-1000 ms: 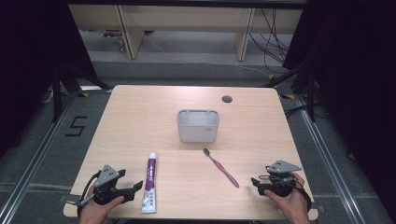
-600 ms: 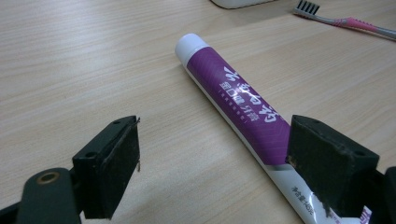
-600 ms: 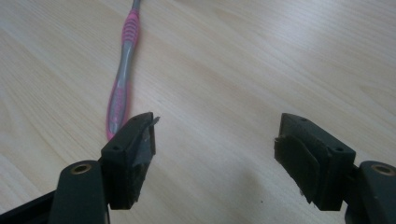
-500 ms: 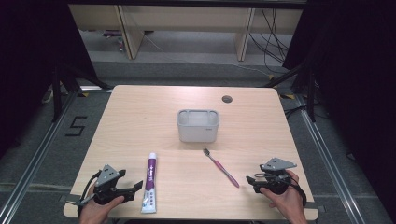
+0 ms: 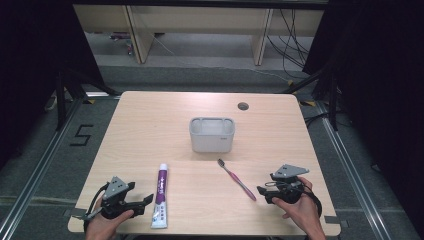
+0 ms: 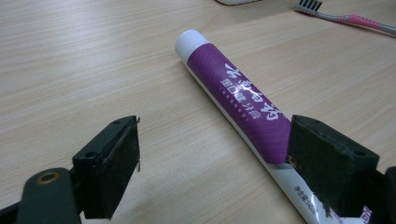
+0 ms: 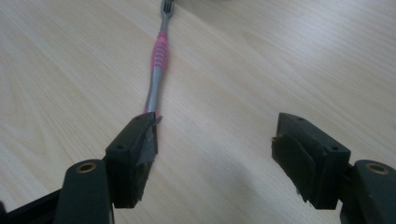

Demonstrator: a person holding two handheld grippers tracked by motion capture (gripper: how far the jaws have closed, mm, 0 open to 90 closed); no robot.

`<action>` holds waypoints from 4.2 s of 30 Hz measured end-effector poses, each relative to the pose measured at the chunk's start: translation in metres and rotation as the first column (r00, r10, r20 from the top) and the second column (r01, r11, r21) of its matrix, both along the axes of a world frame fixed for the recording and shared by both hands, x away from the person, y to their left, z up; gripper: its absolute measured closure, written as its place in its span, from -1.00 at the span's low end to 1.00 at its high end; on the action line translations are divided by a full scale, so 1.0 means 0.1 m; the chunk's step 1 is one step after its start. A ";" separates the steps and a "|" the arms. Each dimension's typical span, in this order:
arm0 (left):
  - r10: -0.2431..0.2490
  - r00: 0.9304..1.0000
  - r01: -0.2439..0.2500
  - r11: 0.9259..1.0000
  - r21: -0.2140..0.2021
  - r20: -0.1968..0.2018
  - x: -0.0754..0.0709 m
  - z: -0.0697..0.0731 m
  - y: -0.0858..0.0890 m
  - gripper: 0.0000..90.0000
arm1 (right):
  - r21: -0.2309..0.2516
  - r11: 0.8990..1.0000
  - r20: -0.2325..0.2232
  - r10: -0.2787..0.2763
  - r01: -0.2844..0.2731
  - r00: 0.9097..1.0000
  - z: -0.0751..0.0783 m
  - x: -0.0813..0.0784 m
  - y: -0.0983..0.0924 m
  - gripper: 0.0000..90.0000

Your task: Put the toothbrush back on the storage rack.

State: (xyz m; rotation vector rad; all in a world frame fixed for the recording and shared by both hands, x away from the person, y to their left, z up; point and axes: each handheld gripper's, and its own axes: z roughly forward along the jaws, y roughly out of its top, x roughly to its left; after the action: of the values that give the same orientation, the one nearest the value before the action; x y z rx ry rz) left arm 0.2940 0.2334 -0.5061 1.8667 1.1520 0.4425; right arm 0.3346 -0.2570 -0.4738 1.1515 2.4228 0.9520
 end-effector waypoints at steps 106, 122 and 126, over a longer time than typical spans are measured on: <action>-0.008 1.000 0.008 1.000 0.008 -0.001 -0.01 0.01 0.00 -0.63 | -0.388 0.834 -0.361 0.254 -0.392 0.897 -0.01 0.71 1.04 0.86; -0.005 1.000 0.005 1.000 0.005 -0.002 0.00 0.00 -0.01 -0.63 | -0.306 0.878 -0.276 0.287 -0.367 0.917 0.26 0.67 0.89 0.86; 0.001 1.000 -0.001 1.000 0.009 -0.002 -0.01 0.00 -0.01 -0.63 | -0.261 0.900 -0.222 0.295 -0.348 0.929 0.39 0.68 0.83 0.86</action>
State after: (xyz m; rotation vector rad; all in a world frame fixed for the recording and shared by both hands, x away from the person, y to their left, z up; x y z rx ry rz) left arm 0.2934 0.2328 -0.5059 1.8747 1.1533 0.4472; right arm 0.4026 -0.1745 -0.4349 0.7701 2.8418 0.5526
